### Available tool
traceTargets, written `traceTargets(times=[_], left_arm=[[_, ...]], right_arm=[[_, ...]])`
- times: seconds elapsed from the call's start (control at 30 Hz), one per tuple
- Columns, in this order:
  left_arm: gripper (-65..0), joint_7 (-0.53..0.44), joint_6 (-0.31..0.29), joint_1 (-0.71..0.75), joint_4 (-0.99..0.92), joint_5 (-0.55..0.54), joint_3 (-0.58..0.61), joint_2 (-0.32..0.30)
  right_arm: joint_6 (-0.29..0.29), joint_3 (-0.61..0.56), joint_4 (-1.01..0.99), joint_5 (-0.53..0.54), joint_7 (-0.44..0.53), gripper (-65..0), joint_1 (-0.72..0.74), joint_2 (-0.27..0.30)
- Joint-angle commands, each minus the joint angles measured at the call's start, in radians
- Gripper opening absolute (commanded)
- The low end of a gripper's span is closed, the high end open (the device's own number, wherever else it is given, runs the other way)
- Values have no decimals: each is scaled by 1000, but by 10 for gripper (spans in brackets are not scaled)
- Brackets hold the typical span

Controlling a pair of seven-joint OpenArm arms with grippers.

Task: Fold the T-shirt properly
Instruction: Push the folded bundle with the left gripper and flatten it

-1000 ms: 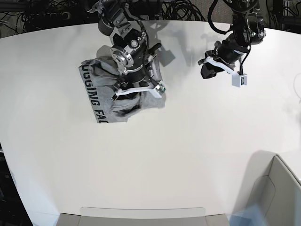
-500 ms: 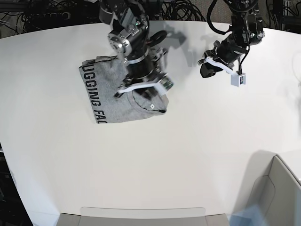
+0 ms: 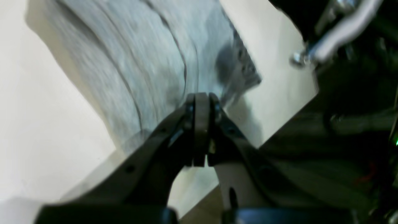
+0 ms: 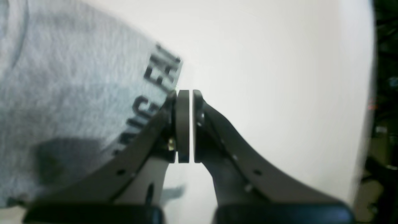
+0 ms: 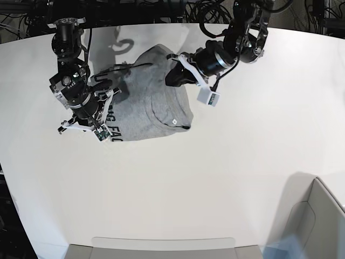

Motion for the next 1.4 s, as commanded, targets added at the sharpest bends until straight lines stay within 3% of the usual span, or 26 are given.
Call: traceTargets(times=[0.0,0.1,0.27,0.5,0.6,0.8,0.9,1.0,1.1,1.3,1.37], left_arm=[[-650,-13,-5,-6,18,17,24,4],[-650,-13,-5,-20,14,131,105,4],[-650,-13,-5,-85,-41,255,233,4],[-650,48,-5,-261,-256,289,431,-4],[-650,47,-4,-303,-336,289,457,-4],[-650,34,0,-312,-370,294,273,-54],[-650,-64,1,-312,-410,310,79,-53],[-650,-173,1,-312,-427,310,-76,-25],[-650,-200,1,-310,-384,309,-149,-10],[-650,-208,1,-252,-250,306,-154,-7],[-650,-211,1,-244,-232,306,-154,21]], right_arm=[[0,0,-14,12,19,-641,21,36],[0,-3,-97,81,21,-641,50,74],[0,-3,-189,103,21,-641,87,79],[2,-57,-198,100,13,-641,76,82],[2,-77,-191,100,13,-641,37,82],[4,-186,-99,100,4,-641,-102,83],[4,-295,-5,100,-27,-641,-164,83],[2,-322,90,101,-30,-642,-205,77],[0,-282,165,101,-30,-642,-214,74],[0,-94,193,108,-30,-642,-196,72],[0,-32,173,109,-30,-642,-191,60]])
